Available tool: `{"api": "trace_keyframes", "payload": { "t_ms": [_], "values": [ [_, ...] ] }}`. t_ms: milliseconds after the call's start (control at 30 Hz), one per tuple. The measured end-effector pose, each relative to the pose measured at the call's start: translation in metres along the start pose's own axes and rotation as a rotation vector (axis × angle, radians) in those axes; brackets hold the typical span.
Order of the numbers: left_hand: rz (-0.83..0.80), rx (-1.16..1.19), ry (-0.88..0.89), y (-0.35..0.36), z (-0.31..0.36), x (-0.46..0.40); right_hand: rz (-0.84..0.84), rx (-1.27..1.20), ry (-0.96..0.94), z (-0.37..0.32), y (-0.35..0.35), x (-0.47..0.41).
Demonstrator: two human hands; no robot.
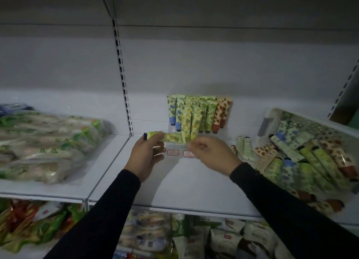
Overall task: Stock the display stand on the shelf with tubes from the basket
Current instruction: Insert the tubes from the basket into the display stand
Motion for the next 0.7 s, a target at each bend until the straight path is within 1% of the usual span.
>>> {"api": "trace_keyframes", "payload": {
  "t_ms": [33,100,133,167,233,300,433,500,533,600,700],
  "values": [
    [-0.024,0.026,-0.001,0.004,0.002,0.003,-0.027,-0.117,0.039,0.005,0.006,0.002],
    [-0.084,0.039,-0.013,0.012,0.003,0.009,-0.052,-0.508,0.116,0.010,0.014,0.006],
    [-0.114,0.034,-0.022,0.017,0.003,0.012,-0.047,-0.705,0.129,0.010,0.016,0.008],
    [-0.140,0.021,-0.034,0.020,0.002,0.014,-0.026,-0.839,0.120,0.010,0.015,0.009],
    [-0.175,-0.029,-0.054,0.027,-0.001,0.019,0.038,-1.016,0.065,0.012,0.011,0.011],
    [-0.186,-0.116,-0.054,0.033,-0.004,0.022,0.088,-1.111,0.006,0.011,0.007,0.012],
    [-0.236,-0.227,-0.029,0.046,-0.006,0.026,0.128,-1.078,-0.028,0.010,0.002,0.013],
    [-0.271,-0.327,-0.025,0.048,-0.005,0.027,0.168,-1.034,-0.036,0.011,-0.001,0.013],
    [-0.285,-0.420,-0.015,0.046,-0.005,0.025,0.200,-1.004,-0.039,0.012,-0.004,0.013],
    [-0.273,-0.690,0.031,0.032,-0.004,0.021,0.301,-0.884,-0.038,0.015,-0.015,0.013],
    [-0.124,-1.162,0.085,-0.004,-0.002,0.013,0.431,-0.542,-0.043,0.022,-0.034,0.010]
  ]
}}
Point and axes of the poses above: each hand's wrist, its own x-axis away from the middle knuckle, its own y-axis out of the palm, z = x × y, the point moved 3 cm from there along -x, towards the middle knuckle, and after that the axes turned 12 degrees about -z, right-handed, at the moved point
